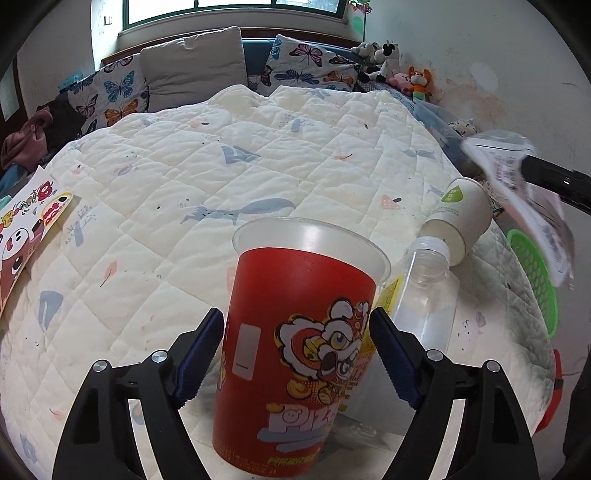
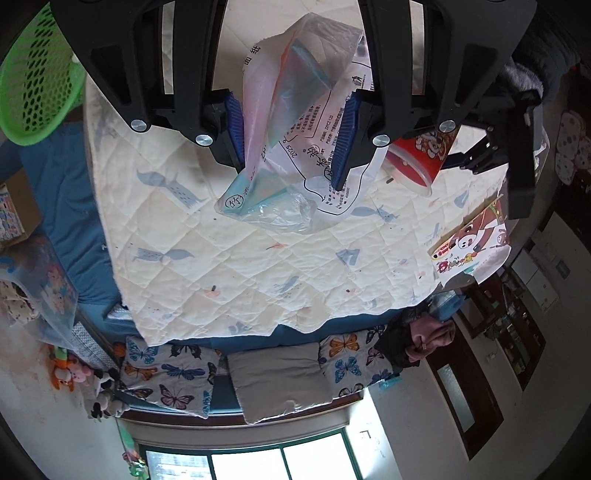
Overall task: Collect trash
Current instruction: 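Carry cup and bag to the basket, releasing the bag from right then cup from left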
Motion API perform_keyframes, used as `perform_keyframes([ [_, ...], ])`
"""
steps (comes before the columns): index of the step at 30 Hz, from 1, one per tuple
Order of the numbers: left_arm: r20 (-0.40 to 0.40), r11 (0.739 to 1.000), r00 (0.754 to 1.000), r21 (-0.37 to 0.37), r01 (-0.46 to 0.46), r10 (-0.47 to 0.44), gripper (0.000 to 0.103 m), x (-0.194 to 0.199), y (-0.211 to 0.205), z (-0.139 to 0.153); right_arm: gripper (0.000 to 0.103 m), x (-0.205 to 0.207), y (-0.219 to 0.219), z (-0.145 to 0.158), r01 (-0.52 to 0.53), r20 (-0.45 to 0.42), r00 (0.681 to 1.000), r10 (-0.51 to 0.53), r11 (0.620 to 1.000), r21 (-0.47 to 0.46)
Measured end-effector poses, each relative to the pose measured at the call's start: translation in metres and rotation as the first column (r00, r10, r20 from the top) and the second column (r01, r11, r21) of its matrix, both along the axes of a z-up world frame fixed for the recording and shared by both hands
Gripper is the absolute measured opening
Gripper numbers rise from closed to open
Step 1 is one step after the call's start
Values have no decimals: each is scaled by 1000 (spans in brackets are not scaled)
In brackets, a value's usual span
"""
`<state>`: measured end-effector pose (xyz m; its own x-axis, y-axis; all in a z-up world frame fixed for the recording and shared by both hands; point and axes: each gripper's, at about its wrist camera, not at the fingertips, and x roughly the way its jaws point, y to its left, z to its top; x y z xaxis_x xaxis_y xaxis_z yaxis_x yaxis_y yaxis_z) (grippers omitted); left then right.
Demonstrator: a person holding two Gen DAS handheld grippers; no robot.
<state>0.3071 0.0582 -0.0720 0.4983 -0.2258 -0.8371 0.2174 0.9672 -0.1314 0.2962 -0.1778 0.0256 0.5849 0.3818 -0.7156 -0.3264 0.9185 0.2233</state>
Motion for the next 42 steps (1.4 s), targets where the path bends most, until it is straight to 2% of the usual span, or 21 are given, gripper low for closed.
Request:
perform_keyframes([
  [1, -2, 1000, 1000, -2, 2, -2, 75, 1, 0, -1, 43, -5, -5, 2, 7, 6, 1000, -7, 1000, 1],
  [10, 53, 999, 999, 34, -16, 14, 73, -14, -4, 16, 43, -50, -58, 5, 85, 45, 995, -85, 996, 3],
  [18, 126, 997, 992, 76, 9, -18, 72, -34, -17, 56, 43, -82, -106, -11, 180, 25, 983, -180, 984, 3],
  [22, 161, 997, 985, 71, 42, -53, 72, -46, -32, 80, 43, -97, -133, -20, 232, 10, 973, -232, 973, 9],
  [26, 196, 994, 975, 42, 98, -104, 72, -60, -60, 103, 43, -113, -166, -27, 296, 2, 955, -296, 955, 5],
  [30, 223, 985, 960, 46, 164, -170, 72, -72, -98, 114, 43, -126, -198, -33, 355, 1, 935, -355, 935, -7],
  [37, 214, 961, 937, 28, 277, -276, 72, -81, -175, 112, 45, -137, -247, -43, 439, -15, 898, -439, 898, -15],
  [42, 204, 938, 917, 29, 345, -344, 72, -83, -223, 107, 47, -137, -282, -56, 510, -29, 859, -511, 860, -35],
])
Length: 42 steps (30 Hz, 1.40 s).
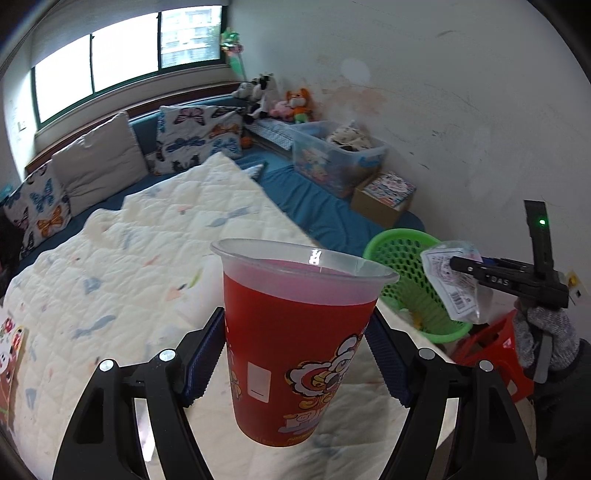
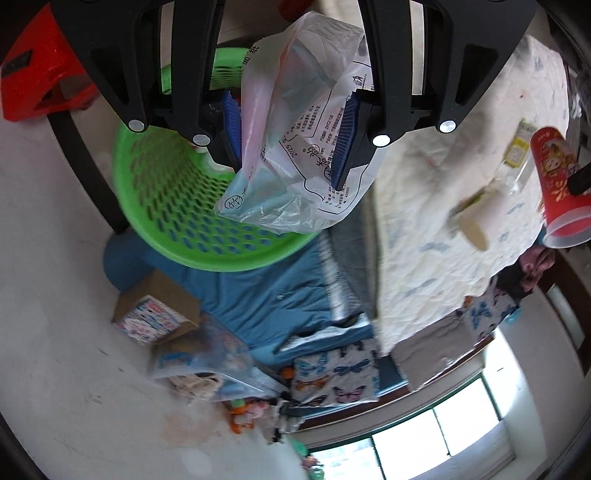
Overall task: Collect trash
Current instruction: 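Carry cup and bag to the basket, releasing the bag from right then cup from left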
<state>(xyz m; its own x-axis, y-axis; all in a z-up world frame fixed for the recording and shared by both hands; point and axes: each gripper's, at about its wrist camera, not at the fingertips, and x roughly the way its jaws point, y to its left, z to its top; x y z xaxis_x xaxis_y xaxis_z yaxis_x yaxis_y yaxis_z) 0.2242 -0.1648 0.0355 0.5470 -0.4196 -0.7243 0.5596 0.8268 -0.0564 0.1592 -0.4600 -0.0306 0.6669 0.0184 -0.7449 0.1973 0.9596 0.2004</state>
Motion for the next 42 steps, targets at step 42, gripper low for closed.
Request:
perform_keyframes([
  [42, -171, 977, 964, 14, 211, -206, 75, 12, -212, -71, 70, -73, -90, -16, 147, 40, 988, -150, 986, 73],
])
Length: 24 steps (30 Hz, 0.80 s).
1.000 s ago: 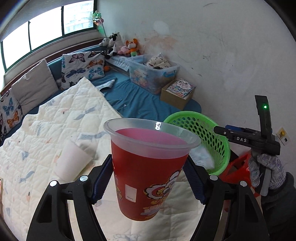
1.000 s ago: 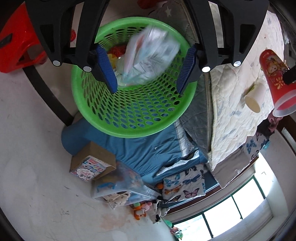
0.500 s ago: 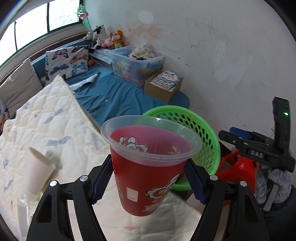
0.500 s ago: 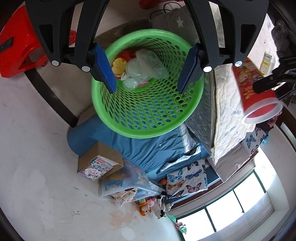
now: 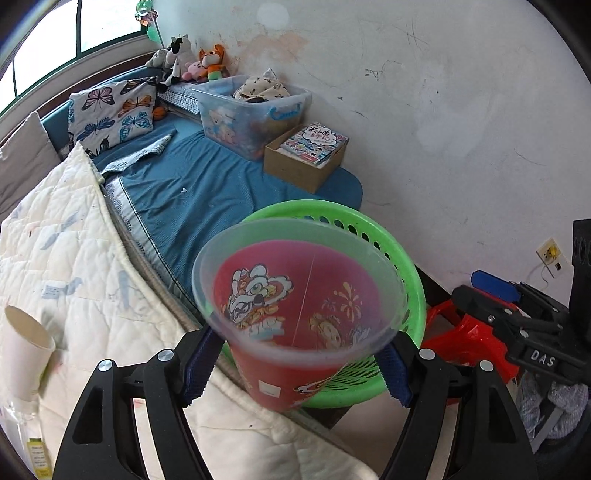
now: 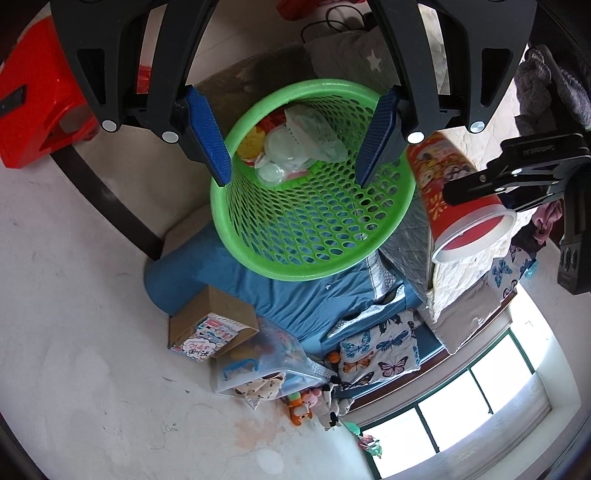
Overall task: Collect trash
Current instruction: 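Carry cup and bag to the basket, releasing the bag from right then cup from left, then move the left tool back over the bed toward the clear plastic bottle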
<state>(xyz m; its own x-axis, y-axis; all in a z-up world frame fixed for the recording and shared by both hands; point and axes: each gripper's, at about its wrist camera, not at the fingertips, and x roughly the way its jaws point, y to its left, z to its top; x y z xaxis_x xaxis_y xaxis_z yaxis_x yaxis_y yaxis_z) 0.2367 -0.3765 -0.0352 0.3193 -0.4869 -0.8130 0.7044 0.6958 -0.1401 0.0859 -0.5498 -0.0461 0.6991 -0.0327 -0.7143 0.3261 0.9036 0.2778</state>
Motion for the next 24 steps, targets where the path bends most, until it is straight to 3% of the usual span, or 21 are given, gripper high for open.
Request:
perform_keyframes([
  [3, -16, 1000, 1000, -6, 9, -9, 82, 1, -4, -3, 70, -2, -1, 0, 2, 3, 1000, -2, 1000, 6],
  [11, -5, 1000, 1000, -13, 19, -20, 84, -7, 12, -1, 70, -8, 2, -1, -1, -3, 1000, 1, 1000, 15],
  [24, 72, 997, 995, -24, -75, 76, 84, -22, 118, 16, 70, 3, 45, 11, -83, 1, 997, 83, 997, -7],
])
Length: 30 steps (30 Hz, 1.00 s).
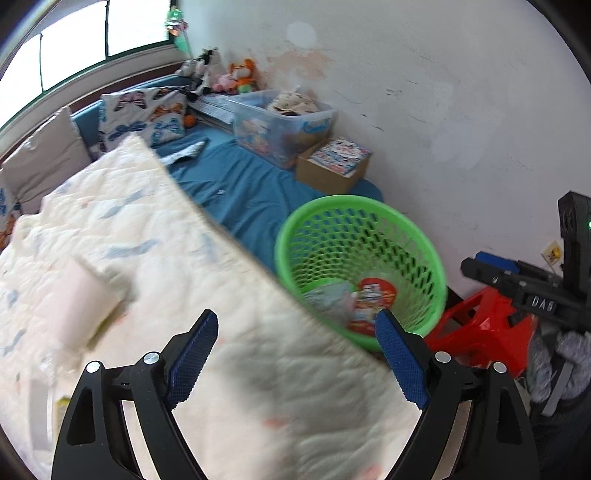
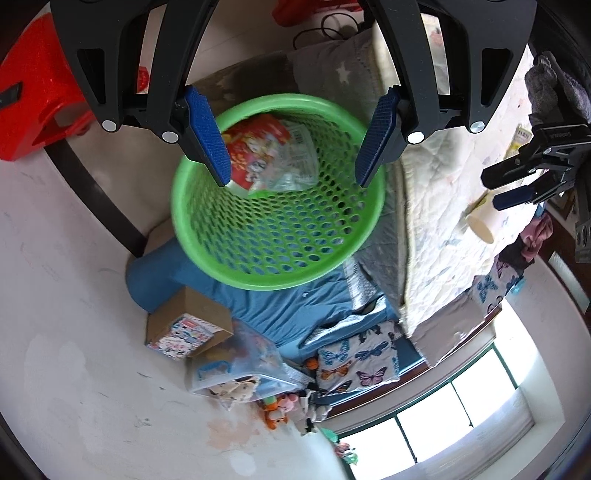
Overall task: Collect trash
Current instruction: 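Move the left tool back over the bed toward the clear plastic bottle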
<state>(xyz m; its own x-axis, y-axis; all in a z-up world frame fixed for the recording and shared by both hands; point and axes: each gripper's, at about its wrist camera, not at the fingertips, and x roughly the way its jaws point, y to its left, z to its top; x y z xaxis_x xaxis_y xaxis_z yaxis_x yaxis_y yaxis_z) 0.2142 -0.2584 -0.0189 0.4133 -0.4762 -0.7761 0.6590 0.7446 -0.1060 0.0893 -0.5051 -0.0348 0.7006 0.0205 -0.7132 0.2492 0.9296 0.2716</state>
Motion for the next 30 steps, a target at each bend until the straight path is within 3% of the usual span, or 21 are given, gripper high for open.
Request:
perform_keyframes([
  [8, 66, 989, 989, 46, -138, 135, 84, 6, 92, 4, 73, 19, 46, 10, -87, 7, 996, 87, 996, -9],
  [15, 110, 951, 954, 112, -290, 278, 84, 30, 170, -1, 73, 45, 98, 14, -182, 3, 983, 182, 983, -9],
  [20, 82, 926, 938, 155, -345, 336, 84, 50, 216, -20, 73, 64, 138, 16, -255, -4, 967, 255, 967, -9],
  [30, 10, 927, 948, 206, -314, 318, 85, 68, 228, -51, 73, 94, 195, 15, -349, -27, 937, 348, 937, -13],
])
